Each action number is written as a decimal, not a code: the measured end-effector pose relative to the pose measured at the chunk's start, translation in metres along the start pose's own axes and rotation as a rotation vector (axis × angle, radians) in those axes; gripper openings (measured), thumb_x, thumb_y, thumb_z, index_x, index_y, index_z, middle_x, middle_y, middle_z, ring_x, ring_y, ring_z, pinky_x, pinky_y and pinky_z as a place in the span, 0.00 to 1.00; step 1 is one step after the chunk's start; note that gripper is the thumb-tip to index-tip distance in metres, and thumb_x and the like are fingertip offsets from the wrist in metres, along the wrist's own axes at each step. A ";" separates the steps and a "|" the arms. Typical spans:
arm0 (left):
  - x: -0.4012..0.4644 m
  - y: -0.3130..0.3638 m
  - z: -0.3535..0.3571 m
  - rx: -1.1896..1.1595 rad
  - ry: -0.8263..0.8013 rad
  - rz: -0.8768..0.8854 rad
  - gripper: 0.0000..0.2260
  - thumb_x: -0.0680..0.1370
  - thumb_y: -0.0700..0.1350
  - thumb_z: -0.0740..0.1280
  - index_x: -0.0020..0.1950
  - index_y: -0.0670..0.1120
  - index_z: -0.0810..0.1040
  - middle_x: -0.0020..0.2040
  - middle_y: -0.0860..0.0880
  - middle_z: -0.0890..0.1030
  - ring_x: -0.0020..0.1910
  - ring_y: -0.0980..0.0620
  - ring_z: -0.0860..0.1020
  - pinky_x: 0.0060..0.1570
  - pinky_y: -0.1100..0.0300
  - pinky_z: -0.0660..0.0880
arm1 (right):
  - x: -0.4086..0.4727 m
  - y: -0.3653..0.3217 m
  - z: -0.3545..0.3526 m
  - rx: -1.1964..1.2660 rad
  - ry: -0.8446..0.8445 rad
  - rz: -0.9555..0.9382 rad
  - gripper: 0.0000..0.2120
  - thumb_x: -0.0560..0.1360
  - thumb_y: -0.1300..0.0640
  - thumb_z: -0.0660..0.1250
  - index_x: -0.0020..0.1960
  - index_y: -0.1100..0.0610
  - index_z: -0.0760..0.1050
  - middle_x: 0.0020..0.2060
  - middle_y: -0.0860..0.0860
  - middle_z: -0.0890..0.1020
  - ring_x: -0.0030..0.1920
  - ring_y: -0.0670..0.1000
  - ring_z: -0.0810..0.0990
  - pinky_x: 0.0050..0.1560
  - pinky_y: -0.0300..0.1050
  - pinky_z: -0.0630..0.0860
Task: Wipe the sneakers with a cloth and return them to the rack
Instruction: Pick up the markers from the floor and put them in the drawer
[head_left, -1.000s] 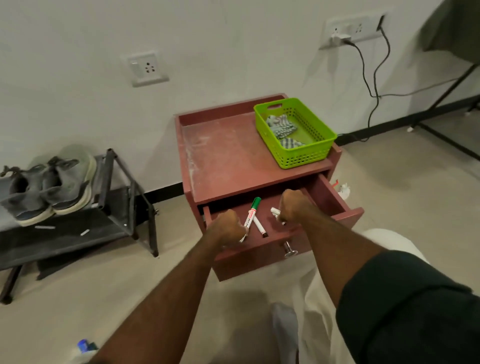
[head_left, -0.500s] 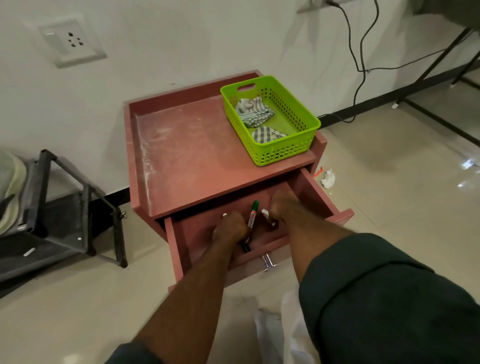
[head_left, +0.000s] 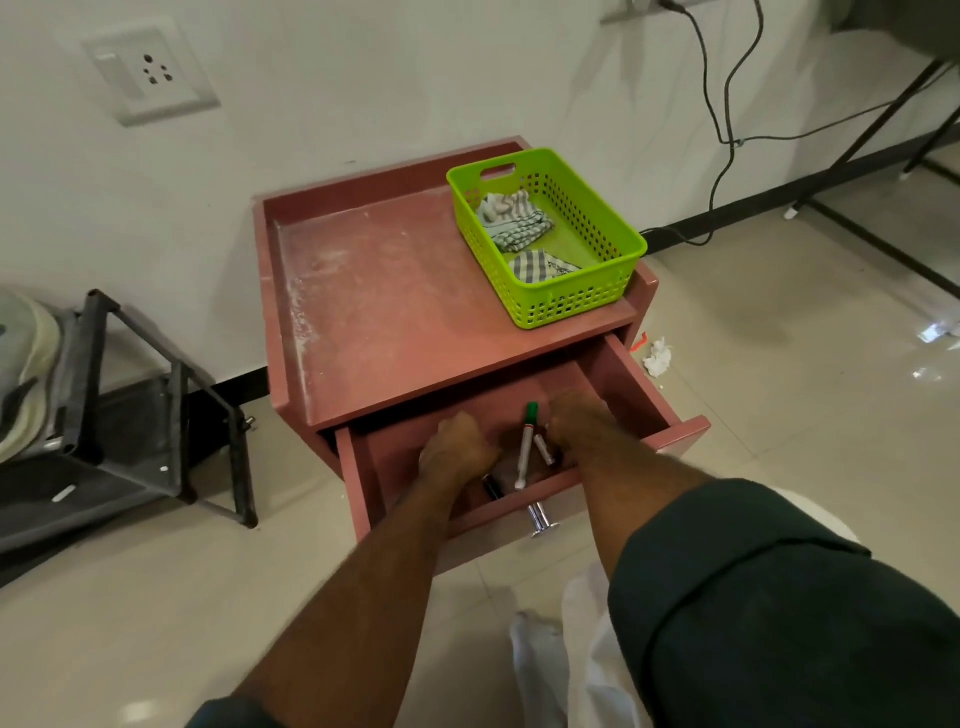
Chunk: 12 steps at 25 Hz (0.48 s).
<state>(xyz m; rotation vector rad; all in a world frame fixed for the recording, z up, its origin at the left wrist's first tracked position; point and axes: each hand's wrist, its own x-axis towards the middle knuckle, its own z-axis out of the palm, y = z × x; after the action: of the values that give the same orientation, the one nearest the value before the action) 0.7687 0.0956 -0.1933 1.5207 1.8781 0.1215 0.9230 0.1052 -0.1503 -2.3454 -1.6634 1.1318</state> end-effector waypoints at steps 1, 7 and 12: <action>-0.007 -0.004 -0.010 -0.031 0.000 0.047 0.11 0.73 0.52 0.75 0.43 0.45 0.81 0.44 0.44 0.83 0.46 0.45 0.83 0.44 0.58 0.78 | 0.004 0.001 0.005 -0.061 0.036 0.029 0.16 0.81 0.64 0.59 0.68 0.66 0.72 0.66 0.62 0.76 0.65 0.60 0.76 0.32 0.29 0.76; -0.085 -0.070 -0.117 -0.075 0.029 0.206 0.11 0.76 0.46 0.73 0.36 0.44 0.79 0.34 0.49 0.80 0.32 0.57 0.75 0.35 0.62 0.72 | -0.064 -0.077 0.032 -0.348 0.096 -0.293 0.13 0.69 0.56 0.72 0.51 0.60 0.78 0.52 0.60 0.82 0.55 0.61 0.82 0.51 0.51 0.81; -0.154 -0.189 -0.198 -0.030 0.131 0.043 0.12 0.76 0.47 0.74 0.38 0.39 0.81 0.34 0.48 0.81 0.32 0.55 0.76 0.34 0.64 0.73 | -0.134 -0.147 0.114 -0.413 -0.083 -0.544 0.08 0.69 0.59 0.72 0.47 0.59 0.79 0.41 0.55 0.81 0.43 0.57 0.82 0.45 0.48 0.83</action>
<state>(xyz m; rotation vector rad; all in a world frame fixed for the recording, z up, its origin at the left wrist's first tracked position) 0.5103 -0.0292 -0.0662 1.5663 1.9363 0.2740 0.7190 0.0144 -0.0993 -1.8256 -2.5516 0.8448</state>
